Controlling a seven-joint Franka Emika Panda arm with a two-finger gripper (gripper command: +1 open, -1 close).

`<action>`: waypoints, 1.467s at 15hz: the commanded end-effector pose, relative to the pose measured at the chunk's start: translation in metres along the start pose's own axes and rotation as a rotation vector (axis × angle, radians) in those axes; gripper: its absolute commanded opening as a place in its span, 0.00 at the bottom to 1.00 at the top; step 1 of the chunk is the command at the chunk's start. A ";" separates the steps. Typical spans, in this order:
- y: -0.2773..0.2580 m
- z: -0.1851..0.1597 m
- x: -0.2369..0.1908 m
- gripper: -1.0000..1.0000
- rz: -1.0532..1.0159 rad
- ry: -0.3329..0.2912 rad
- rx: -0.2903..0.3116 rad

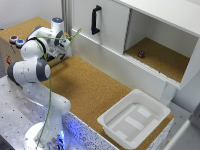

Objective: Push down the green button to turn off the green light

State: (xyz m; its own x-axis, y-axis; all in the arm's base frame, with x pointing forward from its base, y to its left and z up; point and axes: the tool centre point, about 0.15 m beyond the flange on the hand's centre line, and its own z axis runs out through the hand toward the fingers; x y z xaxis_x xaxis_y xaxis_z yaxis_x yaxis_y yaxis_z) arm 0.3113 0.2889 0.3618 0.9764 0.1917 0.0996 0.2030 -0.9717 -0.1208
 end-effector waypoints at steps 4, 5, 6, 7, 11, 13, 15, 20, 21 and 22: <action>-0.009 -0.004 0.018 1.00 0.011 -0.094 -0.096; -0.009 -0.004 0.018 1.00 0.011 -0.094 -0.096; -0.009 -0.004 0.018 1.00 0.011 -0.094 -0.096; -0.009 -0.004 0.018 1.00 0.011 -0.094 -0.096; -0.015 -0.015 0.005 1.00 -0.038 0.011 0.002; -0.030 -0.052 0.012 1.00 -0.111 0.040 -0.019; -0.040 -0.088 0.010 1.00 -0.190 0.056 -0.045; -0.078 -0.153 -0.024 1.00 -0.398 0.056 -0.034; -0.092 -0.164 -0.032 1.00 -0.471 0.052 -0.021; -0.105 -0.169 -0.038 1.00 -0.552 0.037 -0.033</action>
State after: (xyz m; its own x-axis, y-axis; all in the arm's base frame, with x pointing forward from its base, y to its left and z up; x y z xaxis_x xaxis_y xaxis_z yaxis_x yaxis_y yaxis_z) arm 0.2840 0.3333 0.4779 0.8463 0.4923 0.2038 0.5191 -0.8479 -0.1076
